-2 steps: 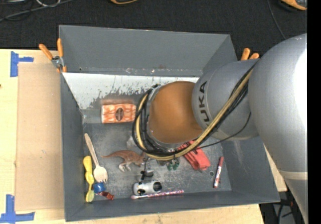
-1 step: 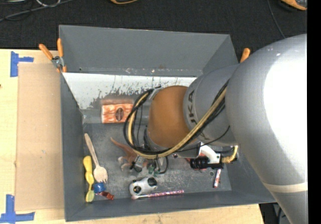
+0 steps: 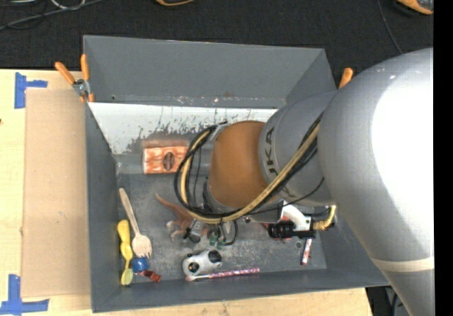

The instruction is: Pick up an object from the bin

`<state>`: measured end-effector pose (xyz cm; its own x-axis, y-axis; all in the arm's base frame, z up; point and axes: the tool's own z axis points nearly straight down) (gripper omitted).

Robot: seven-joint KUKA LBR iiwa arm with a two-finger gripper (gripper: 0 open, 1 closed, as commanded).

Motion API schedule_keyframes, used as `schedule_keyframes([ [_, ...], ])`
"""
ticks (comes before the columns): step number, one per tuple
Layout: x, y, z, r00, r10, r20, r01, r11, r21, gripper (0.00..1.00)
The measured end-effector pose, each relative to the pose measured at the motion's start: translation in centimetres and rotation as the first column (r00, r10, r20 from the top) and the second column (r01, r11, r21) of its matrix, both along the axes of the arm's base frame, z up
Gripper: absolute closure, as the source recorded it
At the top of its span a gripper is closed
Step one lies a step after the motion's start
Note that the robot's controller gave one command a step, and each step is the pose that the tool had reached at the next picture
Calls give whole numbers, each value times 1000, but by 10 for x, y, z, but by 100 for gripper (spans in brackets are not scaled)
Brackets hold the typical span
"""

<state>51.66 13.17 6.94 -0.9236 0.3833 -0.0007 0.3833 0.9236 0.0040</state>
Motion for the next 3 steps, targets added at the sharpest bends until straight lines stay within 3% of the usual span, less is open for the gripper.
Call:
schedule_keyframes([
  [2, 5, -14, 70, 999, -38, -7, 38, 999, -2, 100],
  [3, 6, -16, 140, 999, -42, -11, 42, 999, -3, 100],
])
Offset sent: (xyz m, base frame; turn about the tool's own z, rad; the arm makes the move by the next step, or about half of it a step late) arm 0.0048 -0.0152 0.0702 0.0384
